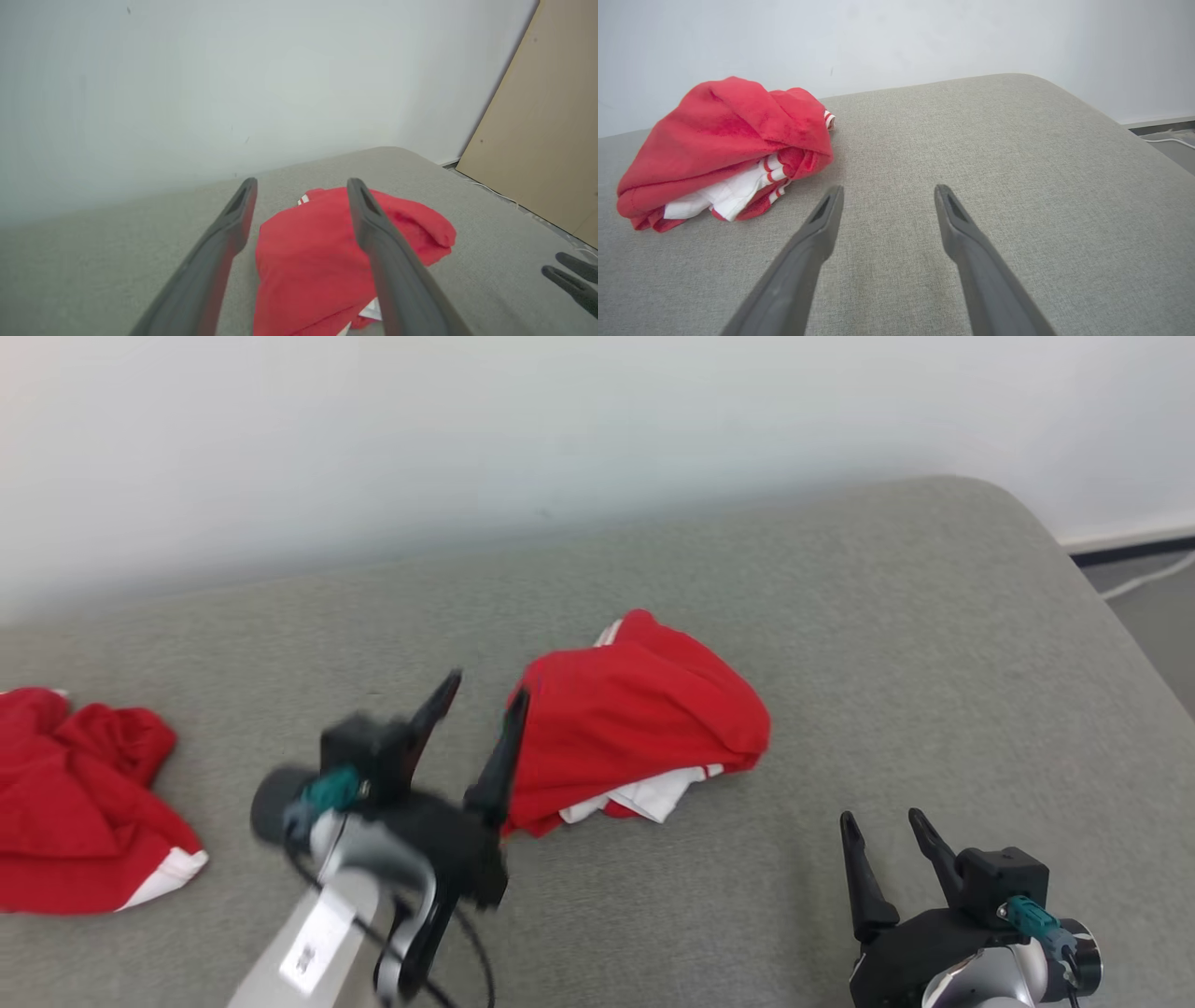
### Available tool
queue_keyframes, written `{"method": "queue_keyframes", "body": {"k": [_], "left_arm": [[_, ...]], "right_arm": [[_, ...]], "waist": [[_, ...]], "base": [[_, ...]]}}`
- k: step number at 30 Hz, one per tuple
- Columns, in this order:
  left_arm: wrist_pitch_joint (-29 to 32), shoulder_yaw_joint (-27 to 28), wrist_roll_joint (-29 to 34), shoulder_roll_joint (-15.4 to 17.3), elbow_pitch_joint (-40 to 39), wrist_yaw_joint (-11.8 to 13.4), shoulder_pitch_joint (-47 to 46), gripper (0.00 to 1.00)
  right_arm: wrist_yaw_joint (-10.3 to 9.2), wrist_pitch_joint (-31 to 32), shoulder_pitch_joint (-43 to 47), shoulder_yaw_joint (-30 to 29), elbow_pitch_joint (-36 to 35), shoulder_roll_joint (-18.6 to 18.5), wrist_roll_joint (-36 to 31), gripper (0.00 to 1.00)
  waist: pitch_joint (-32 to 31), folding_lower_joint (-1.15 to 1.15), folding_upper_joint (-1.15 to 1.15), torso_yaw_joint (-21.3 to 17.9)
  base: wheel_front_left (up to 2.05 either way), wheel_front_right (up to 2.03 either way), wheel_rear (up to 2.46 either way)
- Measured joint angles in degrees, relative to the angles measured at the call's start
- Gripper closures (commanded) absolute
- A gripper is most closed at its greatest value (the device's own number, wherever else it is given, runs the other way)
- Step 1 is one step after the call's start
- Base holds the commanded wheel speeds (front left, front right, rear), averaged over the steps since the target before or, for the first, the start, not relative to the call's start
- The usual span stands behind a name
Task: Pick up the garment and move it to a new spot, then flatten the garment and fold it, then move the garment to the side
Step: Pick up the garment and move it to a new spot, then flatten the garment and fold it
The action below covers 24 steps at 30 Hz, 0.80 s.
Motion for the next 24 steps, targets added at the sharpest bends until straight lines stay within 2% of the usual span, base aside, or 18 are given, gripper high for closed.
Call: {"method": "queue_keyframes", "body": {"k": [4, 10, 20, 24], "left_arm": [[-0.9, 0.0, 0.0, 2.1, -0.9, 0.8, 6.8, 0.00], [-0.3, -1.8, 0.3, 3.5, 1.0, 0.8, 10.4, 0.00], [2.2, -2.9, 0.6, 1.7, 5.0, 1.2, 10.6, 0.00], [3.2, -2.5, 0.5, 1.7, 6.8, 2.1, 10.3, 0.00]], "right_arm": [[0.00, -0.2, 1.0, -0.2, -0.1, -0.1, 0.0, 0.00], [0.00, 0.1, 1.0, 1.1, -0.4, 0.0, -0.1, 0.00], [0.00, 0.9, 0.7, 2.5, -0.8, 0.2, -0.1, 0.00], [0.09, 1.2, 0.7, 3.5, -1.4, 0.2, -0.2, 0.00]], "waist": [[-1.3, 0.00, 0.00, 2.6], [-2.6, -0.01, 0.00, 4.0], [-1.8, 0.00, 0.01, 0.6], [-0.8, 0.00, 0.01, -1.3]], "base": [[0.00, 0.00, 0.00], [0.00, 0.00, 0.00], [0.00, 0.00, 0.00], [0.00, 0.00, 0.00]]}}
